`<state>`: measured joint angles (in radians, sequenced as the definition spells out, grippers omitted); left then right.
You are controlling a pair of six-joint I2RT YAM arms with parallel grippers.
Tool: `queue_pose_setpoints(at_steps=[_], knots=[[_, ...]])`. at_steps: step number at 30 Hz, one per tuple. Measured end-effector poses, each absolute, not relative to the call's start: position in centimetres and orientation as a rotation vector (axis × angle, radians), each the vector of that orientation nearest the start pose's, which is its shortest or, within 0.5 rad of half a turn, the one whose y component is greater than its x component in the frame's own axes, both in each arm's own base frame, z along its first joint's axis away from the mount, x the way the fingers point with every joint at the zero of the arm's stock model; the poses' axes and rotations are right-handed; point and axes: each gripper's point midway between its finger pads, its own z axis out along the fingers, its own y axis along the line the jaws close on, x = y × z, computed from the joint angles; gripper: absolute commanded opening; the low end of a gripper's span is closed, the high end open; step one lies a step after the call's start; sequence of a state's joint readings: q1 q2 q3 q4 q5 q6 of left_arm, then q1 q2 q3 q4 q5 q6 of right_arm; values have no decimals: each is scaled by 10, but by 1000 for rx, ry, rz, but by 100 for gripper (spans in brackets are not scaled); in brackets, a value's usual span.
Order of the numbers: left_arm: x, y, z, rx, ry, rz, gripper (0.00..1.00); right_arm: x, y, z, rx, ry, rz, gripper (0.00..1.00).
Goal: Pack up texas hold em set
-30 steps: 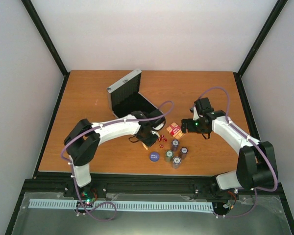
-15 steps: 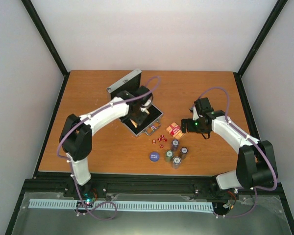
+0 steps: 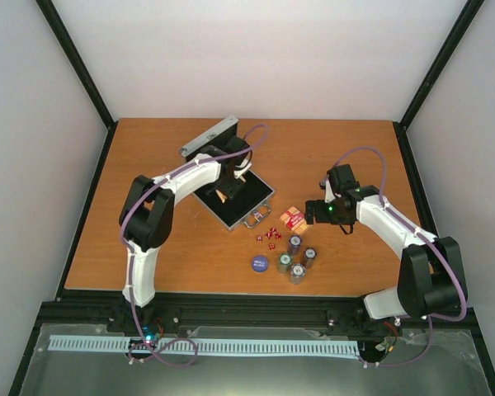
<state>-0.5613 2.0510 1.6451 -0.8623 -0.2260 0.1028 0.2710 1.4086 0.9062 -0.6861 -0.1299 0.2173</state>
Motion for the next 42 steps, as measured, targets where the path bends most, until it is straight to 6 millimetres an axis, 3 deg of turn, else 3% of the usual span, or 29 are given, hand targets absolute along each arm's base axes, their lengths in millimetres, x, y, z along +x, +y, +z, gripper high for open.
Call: queue_pose_setpoints(at_steps=[6, 21, 26, 29, 33, 39, 42], knots=[[424, -209, 60, 854, 2654, 248, 60, 294, 105, 80, -109, 2791, 301, 100], [467, -201, 46, 791, 2612, 296, 64, 293, 105, 71, -108, 2822, 300, 100], [469, -200, 38, 792, 2620, 304, 69, 293, 106, 71, -109, 2824, 306, 100], [472, -201, 38, 789, 2618, 305, 82, 292, 106, 69, -110, 2830, 310, 100], [473, -202, 39, 782, 2615, 302, 91, 293, 107, 68, -111, 2837, 311, 100], [474, -202, 41, 781, 2614, 302, 94, 295, 108, 68, -112, 2838, 314, 100], [479, -203, 53, 763, 2594, 305, 94, 295, 108, 67, -113, 2842, 317, 100]])
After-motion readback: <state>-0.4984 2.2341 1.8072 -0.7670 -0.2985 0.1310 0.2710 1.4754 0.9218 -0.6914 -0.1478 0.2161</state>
